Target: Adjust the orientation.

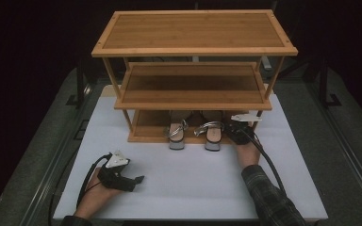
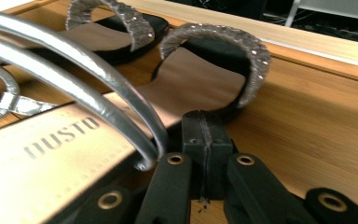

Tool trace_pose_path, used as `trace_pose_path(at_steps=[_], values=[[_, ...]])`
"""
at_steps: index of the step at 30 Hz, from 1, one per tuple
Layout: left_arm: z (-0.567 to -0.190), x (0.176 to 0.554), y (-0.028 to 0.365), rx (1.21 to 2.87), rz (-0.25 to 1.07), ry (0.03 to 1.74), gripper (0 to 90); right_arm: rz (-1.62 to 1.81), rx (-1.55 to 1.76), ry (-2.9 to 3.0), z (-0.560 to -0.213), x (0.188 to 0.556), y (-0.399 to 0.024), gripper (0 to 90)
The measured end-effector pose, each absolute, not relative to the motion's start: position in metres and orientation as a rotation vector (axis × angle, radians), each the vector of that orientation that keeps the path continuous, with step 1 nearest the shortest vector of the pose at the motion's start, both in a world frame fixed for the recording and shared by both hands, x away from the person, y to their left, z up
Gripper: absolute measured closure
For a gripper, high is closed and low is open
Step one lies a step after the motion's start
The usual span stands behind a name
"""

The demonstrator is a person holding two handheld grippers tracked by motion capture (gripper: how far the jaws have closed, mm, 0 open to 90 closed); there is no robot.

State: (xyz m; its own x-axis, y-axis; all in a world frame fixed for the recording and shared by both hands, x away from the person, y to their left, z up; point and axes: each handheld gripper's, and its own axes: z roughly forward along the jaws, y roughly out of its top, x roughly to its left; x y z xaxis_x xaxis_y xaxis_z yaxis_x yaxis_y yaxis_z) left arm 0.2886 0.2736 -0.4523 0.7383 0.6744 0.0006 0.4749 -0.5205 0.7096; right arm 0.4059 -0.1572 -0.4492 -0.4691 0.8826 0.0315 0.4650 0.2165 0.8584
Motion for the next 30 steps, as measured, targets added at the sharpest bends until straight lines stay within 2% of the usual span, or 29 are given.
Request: trace_pose_path(at_steps=[25,30], values=[[-0.452,0.288,0.273,2.221,0.362,0.862,12.6,1.194,1.224,2.084,-0.446,0.414,-0.132,89.6],[-0.452,0.289,0.273,2.221,0.358,0.863,12.6,1.184,1.246,2.100,-0.444,0.405,-0.142,82.9]])
